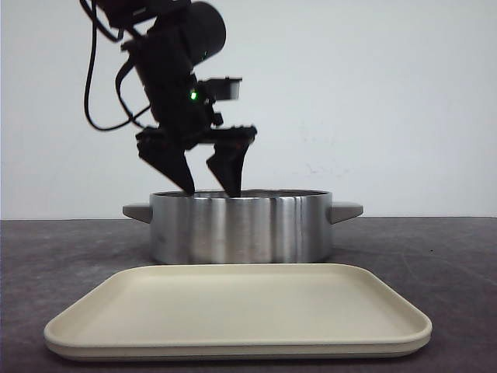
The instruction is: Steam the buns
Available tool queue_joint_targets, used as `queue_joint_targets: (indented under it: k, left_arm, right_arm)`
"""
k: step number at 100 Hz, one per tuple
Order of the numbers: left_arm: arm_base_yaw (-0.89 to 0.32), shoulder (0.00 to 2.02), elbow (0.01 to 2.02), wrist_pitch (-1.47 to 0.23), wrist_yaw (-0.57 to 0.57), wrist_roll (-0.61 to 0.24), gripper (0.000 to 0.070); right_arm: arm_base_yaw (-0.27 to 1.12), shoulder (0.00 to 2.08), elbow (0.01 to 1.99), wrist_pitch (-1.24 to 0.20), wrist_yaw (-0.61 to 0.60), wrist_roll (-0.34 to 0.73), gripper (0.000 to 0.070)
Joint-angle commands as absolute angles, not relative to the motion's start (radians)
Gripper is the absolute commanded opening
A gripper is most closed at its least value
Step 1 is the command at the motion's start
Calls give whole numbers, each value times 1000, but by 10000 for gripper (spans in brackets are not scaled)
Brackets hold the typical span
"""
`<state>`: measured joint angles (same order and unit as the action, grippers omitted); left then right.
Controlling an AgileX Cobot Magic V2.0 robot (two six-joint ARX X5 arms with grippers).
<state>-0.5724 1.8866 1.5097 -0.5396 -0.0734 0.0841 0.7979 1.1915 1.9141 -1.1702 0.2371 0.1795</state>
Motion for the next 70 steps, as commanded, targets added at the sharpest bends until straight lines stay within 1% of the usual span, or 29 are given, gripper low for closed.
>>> queue_joint_targets:
  k: [1, 9, 13, 16, 19, 25, 35, 43, 47, 54, 70]
  left_arm:
    - [-578, 1891, 1568, -583, -75, 57, 514]
    - [-578, 1865, 1601, -621, -75, 2, 493]
    - [-578, 1841, 1604, -627, -75, -31, 444]
    - [-578, 1813, 1604, -628, -75, -65, 384]
    - [-578, 1785, 1604, -628, -75, -93, 342]
    - [-577, 1723, 1604, -622, -75, -136, 277]
    - [-583, 1603, 1603, -622, -75, -144, 143]
    - [-593, 1507, 1603, -636, -77, -144, 56]
    - [-598, 1457, 1601, -645, -78, -144, 26]
    - [-604, 1375, 1597, -671, -79, -144, 14]
    - [-618, 1208, 1570, -771, -83, -144, 13]
  right_arm:
    - [807, 1201, 1931, -1160, 246, 175, 17]
    - [807, 1202, 1927, -1158, 292, 167, 17]
    - [807, 1202, 1919, -1154, 315, 161, 17]
    - [806, 1202, 1908, -1150, 327, 152, 17]
    - [805, 1202, 1897, -1147, 338, 145, 17]
    - [795, 1202, 1866, -1147, 342, 142, 17]
    - [777, 1200, 1799, -1139, 342, 142, 17]
    - [773, 1193, 1732, -1102, 341, 142, 17]
    - [773, 1187, 1682, -1058, 338, 142, 17]
    - [773, 1168, 1589, -965, 323, 142, 17]
    - [773, 1106, 1331, -684, 217, 142, 17]
